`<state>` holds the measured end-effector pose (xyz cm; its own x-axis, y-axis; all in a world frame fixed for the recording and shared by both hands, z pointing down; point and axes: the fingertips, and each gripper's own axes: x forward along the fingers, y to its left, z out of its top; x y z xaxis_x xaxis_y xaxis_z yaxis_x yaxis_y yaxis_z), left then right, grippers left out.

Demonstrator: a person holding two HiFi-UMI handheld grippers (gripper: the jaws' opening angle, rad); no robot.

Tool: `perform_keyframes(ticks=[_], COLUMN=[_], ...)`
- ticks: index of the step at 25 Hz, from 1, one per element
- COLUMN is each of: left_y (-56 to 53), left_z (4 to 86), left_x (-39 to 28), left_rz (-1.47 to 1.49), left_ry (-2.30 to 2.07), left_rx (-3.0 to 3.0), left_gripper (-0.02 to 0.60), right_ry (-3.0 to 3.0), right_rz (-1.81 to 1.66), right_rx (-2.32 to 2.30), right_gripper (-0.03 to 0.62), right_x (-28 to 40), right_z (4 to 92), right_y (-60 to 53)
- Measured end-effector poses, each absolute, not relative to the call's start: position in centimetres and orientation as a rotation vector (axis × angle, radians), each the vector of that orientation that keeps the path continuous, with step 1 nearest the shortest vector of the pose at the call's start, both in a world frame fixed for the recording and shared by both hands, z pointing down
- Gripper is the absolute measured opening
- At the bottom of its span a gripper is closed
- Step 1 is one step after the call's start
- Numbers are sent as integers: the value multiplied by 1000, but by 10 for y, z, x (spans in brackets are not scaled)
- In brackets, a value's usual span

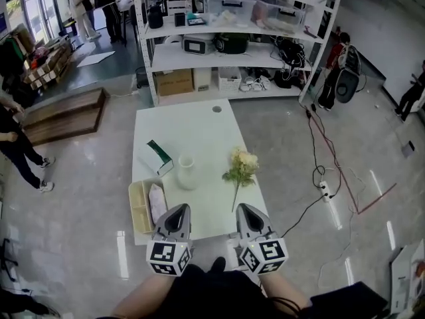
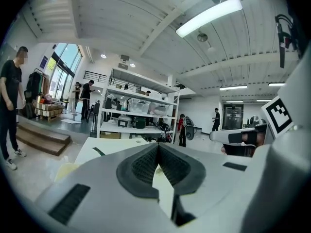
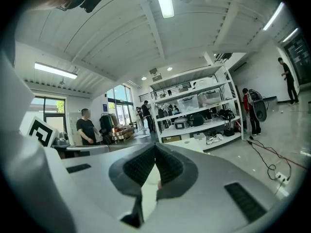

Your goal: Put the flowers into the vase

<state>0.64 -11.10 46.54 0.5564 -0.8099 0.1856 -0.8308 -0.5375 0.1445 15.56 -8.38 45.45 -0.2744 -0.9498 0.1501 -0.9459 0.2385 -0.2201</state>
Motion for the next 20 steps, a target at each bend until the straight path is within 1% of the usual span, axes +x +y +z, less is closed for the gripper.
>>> perform_keyframes(ticks=[10,20], left_y=[-173,-192], left_z=[467,484], left_x=[11,15], left_rz=[145,180], left_ry=[-1332,-1277], left_rx=[2612,2605], left_gripper=[3,3], right_ry=[2452,2462], right_rz=[-408,-501], right_rx=[-1898,-1969], right_gripper=[3,3], right_x=[146,143], right_z=[456,478], right_y=[-141,-164])
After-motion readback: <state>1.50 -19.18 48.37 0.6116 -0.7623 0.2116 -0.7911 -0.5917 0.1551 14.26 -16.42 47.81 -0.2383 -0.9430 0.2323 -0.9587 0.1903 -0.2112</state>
